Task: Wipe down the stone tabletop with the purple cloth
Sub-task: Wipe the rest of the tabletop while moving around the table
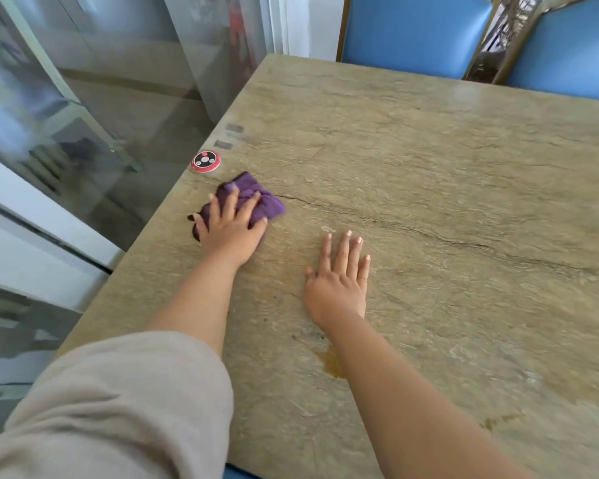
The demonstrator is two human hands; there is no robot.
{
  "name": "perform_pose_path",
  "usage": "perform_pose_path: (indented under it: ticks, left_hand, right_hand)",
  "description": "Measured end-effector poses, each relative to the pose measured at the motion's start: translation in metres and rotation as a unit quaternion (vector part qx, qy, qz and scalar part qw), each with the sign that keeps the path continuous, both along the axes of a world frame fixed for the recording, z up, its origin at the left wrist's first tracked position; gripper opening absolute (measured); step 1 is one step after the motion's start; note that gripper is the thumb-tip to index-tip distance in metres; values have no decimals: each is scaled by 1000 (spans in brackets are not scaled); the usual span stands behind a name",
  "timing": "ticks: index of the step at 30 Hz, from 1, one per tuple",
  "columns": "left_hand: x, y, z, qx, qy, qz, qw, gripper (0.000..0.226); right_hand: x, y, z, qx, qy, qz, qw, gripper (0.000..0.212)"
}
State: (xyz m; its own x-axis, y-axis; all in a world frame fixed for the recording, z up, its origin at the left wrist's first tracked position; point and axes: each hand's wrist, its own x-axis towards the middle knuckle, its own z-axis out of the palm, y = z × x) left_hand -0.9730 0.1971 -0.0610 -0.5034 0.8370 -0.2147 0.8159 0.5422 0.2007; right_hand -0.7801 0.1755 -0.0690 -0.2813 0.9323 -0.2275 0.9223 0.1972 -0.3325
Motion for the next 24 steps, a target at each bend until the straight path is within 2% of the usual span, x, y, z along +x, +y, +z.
perform_pose_path:
  ticks: [2,4,8,10,11,13,15,16,18,20,24]
  left_hand:
    - [-2,5,-1,-2,-2,38,999,54]
    - [2,-4,-2,-1,6,18,1000,54]
    - [16,-66,-1,31,40,-119,992,56]
    - [22,-101,0,13,26,-205,978,59]
    - [21,-111,0,5,0,-244,970,60]
    - [9,-122,9,32,-115,-286,951,61]
    - [-10,-129,20,110,-221,-260,933,59]
    - [-22,-135,22,153,-223,-235,934,55]
    - [-45,-152,20,202,-160,-169,951,45]
    - [-62,-171,12,181,-96,-108,973,43]
    - [-72,-194,-9,101,1,-75,992,58]
  right_hand:
    - [-2,1,0,-10,-12,-4,1000,62]
    - [-6,1,0,-11,-22,-7,1000,62]
    - [-7,0,1,-12,-41,-2,999,62]
    - [-9,-1,10,-37,-29,-13,999,63]
    - [-13,-4,16,-50,-1,-28,998,63]
    - [-28,-20,30,-44,104,-65,991,62]
    - [-49,-46,39,17,188,-64,980,56]
    - [-60,-60,38,43,189,-35,980,55]
    - [-77,-84,29,64,92,73,991,58]
    - [-85,-91,16,63,-34,136,988,65]
    - [-93,-58,9,44,-61,86,993,58]
